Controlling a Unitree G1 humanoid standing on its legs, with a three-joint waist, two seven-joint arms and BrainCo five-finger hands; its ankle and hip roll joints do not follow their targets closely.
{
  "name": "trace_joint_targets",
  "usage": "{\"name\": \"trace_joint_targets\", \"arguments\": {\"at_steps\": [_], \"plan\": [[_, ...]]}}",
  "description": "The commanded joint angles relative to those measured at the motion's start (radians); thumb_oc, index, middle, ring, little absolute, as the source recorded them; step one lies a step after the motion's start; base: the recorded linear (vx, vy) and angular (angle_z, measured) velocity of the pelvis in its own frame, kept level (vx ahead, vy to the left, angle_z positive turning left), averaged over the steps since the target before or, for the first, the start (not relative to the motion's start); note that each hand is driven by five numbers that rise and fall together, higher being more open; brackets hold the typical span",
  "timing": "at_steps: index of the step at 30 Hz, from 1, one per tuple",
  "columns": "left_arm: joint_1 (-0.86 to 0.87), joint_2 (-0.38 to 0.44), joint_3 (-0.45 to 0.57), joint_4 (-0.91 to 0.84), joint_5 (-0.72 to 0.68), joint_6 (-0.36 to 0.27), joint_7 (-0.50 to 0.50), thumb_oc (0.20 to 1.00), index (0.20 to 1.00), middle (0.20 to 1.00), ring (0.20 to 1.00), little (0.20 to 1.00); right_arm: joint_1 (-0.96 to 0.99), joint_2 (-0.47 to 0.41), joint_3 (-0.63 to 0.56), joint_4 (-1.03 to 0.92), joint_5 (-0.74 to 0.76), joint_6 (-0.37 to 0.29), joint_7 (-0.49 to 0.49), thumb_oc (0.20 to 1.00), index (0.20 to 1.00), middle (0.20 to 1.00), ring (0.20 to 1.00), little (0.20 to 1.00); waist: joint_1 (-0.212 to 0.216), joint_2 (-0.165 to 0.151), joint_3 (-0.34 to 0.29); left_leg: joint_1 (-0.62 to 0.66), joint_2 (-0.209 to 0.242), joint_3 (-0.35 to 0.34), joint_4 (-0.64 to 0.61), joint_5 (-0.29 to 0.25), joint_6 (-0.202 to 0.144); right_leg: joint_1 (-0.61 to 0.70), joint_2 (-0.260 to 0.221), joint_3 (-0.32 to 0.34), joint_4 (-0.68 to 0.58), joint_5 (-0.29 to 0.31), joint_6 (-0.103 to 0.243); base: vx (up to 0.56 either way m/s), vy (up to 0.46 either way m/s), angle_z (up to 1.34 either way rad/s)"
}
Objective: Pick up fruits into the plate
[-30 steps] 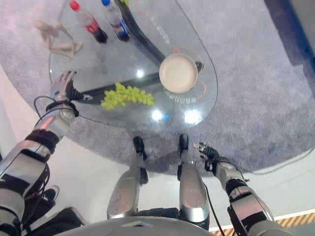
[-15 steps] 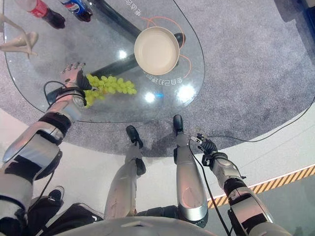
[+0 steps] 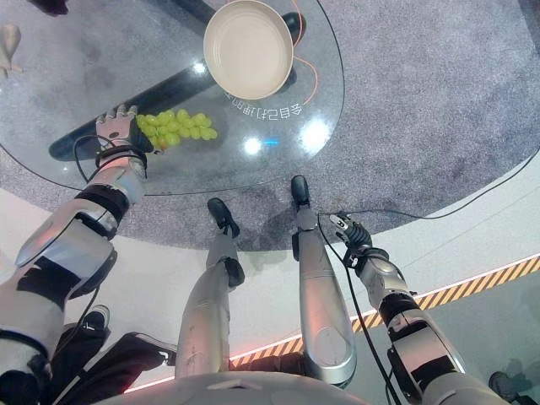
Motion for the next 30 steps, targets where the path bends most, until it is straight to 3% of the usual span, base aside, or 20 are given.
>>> {"name": "trace_joint_targets", "arguments": {"at_steps": [1, 4, 5, 14, 24, 29, 30], "plan": [[0.007, -0.004, 0.006, 0.092, 0.132, 0.074, -0.021, 1.000, 1.000, 1.000, 1.000, 1.000, 0.006, 0.035, 0.007, -0.053, 0.082, -0.020, 0.021, 1.000, 1.000, 1.000, 1.000, 1.000, -0.002, -0.072, -0.011, -0.048, -0.020, -0.034, 0.129, -0.101, -0.035, 0.014, 0.088, -0.062, -0.011, -0.005, -0.033, -0.03, 0.002, -0.07], [0.007, -0.016, -0.020, 0.112, 0.210, 0.141, 0.007, 1.000, 1.000, 1.000, 1.000, 1.000, -0.011, 0.046, -0.001, -0.060, 0.148, -0.021, 0.046, 1.000, 1.000, 1.000, 1.000, 1.000, -0.005, -0.079, -0.011, -0.068, -0.016, -0.031, 0.129, -0.100, -0.041, -0.003, 0.088, -0.060, -0.014, -0.002, -0.031, -0.02, 0.002, -0.04], [0.006, -0.024, -0.023, 0.118, 0.234, 0.162, 0.019, 0.200, 0.200, 0.200, 0.200, 0.200, -0.017, 0.052, -0.002, -0.060, 0.165, -0.022, 0.054, 1.000, 1.000, 1.000, 1.000, 1.000, -0.006, -0.083, -0.011, -0.076, -0.015, -0.031, 0.130, -0.100, -0.042, -0.012, 0.088, -0.059, -0.014, 0.000, -0.030, 0.00, 0.000, 0.00], [-0.017, -0.030, -0.019, 0.153, 0.254, 0.153, 0.070, 0.200, 0.200, 0.200, 0.200, 0.200, -0.026, 0.081, -0.001, -0.062, 0.218, -0.010, 0.095, 1.000, 1.000, 1.000, 1.000, 1.000, -0.006, -0.111, -0.011, -0.100, -0.013, -0.034, 0.114, -0.098, -0.045, -0.034, 0.091, -0.056, -0.032, 0.015, -0.024, 0.00, -0.005, 0.00], [-0.025, -0.014, -0.037, 0.170, 0.284, 0.120, 0.069, 0.200, 0.200, 0.200, 0.200, 0.200, -0.037, 0.089, -0.013, -0.047, 0.289, 0.008, 0.134, 1.000, 1.000, 1.000, 1.000, 1.000, -0.001, -0.118, -0.011, -0.098, -0.014, -0.041, 0.113, -0.096, -0.047, -0.027, 0.089, -0.058, -0.037, 0.021, -0.020, 0.00, 0.000, 0.00], [-0.015, -0.008, -0.035, 0.154, 0.212, 0.080, 0.098, 0.200, 0.200, 0.200, 0.200, 0.200, -0.032, 0.092, -0.014, -0.033, 0.278, 0.003, 0.147, 1.000, 1.000, 1.000, 1.000, 1.000, 0.005, -0.115, -0.011, -0.092, -0.014, -0.045, 0.110, -0.096, -0.046, -0.018, 0.087, -0.059, -0.038, 0.019, -0.020, 0.00, 0.000, 0.00], [-0.010, -0.002, -0.025, 0.134, 0.141, 0.045, 0.120, 0.200, 0.200, 0.200, 0.200, 0.200, -0.027, 0.091, -0.012, -0.035, 0.262, -0.004, 0.143, 1.000, 1.000, 1.000, 1.000, 1.000, 0.010, -0.112, -0.011, -0.083, -0.014, -0.048, 0.107, -0.095, -0.044, -0.009, 0.087, -0.061, -0.037, 0.016, -0.020, 0.00, 0.000, 0.00]]}}
